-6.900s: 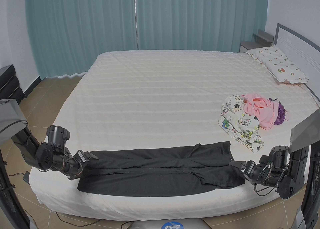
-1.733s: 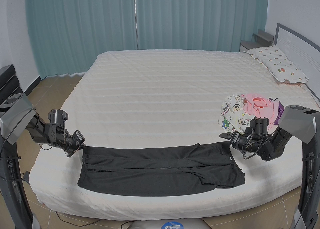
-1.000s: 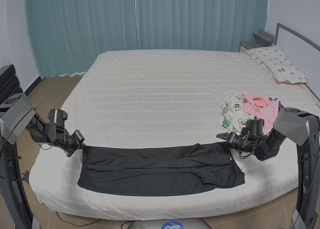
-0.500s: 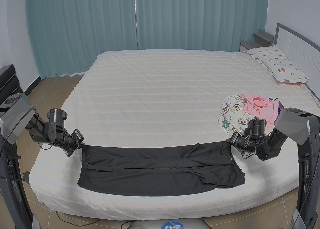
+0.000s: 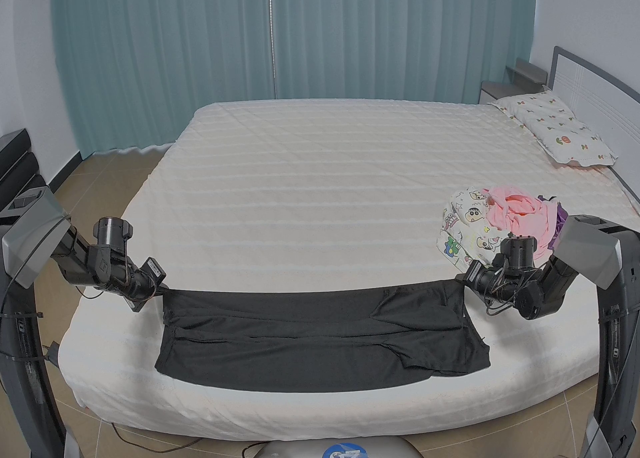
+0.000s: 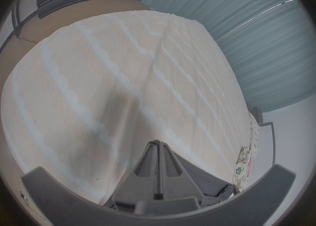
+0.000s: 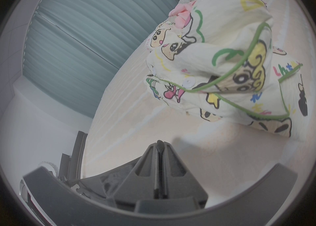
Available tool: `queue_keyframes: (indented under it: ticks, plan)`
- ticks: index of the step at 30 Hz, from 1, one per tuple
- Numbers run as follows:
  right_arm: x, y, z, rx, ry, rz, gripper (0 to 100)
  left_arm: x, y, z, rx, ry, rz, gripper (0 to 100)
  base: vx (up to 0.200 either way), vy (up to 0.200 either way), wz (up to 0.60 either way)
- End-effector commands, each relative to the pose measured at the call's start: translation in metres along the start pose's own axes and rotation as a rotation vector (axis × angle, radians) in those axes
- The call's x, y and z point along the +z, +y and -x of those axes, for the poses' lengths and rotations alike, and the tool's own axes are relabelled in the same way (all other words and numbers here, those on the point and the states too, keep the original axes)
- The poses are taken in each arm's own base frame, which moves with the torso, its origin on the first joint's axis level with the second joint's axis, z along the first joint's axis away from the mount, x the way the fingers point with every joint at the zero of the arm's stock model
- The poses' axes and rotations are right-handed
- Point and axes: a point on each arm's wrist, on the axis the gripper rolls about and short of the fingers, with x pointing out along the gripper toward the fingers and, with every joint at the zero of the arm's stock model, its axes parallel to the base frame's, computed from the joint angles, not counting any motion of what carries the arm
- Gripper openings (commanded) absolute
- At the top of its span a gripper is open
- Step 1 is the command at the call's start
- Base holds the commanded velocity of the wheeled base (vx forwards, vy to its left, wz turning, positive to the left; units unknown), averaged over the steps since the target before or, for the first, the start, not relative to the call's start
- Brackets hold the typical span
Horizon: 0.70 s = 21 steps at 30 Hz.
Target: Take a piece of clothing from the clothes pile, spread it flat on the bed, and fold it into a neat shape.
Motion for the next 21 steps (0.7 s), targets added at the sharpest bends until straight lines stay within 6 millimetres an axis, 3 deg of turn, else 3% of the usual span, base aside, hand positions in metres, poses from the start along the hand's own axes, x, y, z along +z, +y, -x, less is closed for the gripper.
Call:
queue_keyframes:
  ticks: [1,9,10,15,18,21]
  plan:
    - [0.000,-0.001,0.000,0.000,-0.001,-0.001,0,-0.001,0.000,-0.001,0.001,0.002,-0.003,0,0.000,0.000,0.00]
    - [-0.005,-0.001,-0.002,0.000,0.011,0.001,0,0.000,-0.003,-0.002,-0.004,-0.002,-0.012,0,0.000,0.000,0.00]
    - [-0.006,-0.001,-0.002,0.000,0.013,-0.001,100,-0.001,-0.003,-0.002,-0.004,-0.001,-0.013,100,0.000,0.000,0.00]
    - [0.000,0.006,0.002,0.016,-0.004,0.004,100,-0.001,-0.003,-0.002,-0.002,-0.001,-0.007,100,0.000,0.000,0.00]
    - [0.015,0.022,0.020,0.044,-0.043,0.015,100,-0.001,-0.003,-0.001,-0.003,-0.002,-0.002,100,0.000,0.000,0.00]
    - [0.013,0.038,0.030,0.065,-0.035,0.031,100,0.002,-0.002,0.001,-0.006,-0.007,0.006,100,0.000,0.000,0.00]
